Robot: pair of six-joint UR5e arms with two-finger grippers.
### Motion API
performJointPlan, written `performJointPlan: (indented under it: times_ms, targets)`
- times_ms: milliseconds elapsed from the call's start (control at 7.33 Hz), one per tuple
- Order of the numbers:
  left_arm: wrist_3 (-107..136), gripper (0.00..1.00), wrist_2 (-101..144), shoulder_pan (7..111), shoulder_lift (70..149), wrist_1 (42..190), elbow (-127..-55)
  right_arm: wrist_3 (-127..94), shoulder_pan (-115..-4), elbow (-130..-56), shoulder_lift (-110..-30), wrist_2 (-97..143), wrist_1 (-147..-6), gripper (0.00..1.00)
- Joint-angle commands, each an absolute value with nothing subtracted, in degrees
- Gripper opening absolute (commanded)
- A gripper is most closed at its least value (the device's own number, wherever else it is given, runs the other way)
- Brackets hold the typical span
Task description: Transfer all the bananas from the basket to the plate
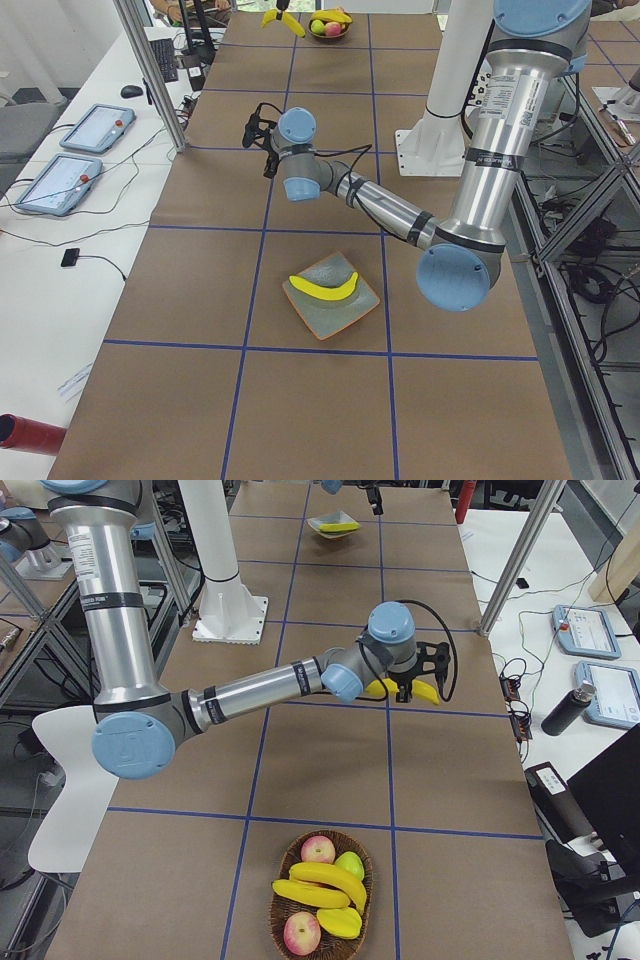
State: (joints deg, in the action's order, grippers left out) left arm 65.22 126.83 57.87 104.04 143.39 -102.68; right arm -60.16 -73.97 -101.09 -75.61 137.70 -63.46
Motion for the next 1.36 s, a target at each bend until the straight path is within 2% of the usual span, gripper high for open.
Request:
performJointPlan:
  times_ms: [0,136,682,1228]
  targets:
    - [71.78,1.00,126.83,55.03,110.88,143.26,-102.74,-73.17,-66.31,-101.60,-66.66,135.36,-63.37,0.00]
    - [74.33,1.00,126.83,54.93,112.40,143.35,-103.53,-74.08,-62.35,-101.34,-62.44,134.05,-63.11,0.00]
    - [75.15,1.00,126.56,48.36,115.04,143.35,-108.27,-83.37,-51.10,-101.69,-54.08,126.43,-60.21,0.00]
    - [74.80,1.00,126.30,40.00,114.96,146.60,-108.63,-86.22,-41.78,-103.09,-50.98,118.52,-58.80,0.00]
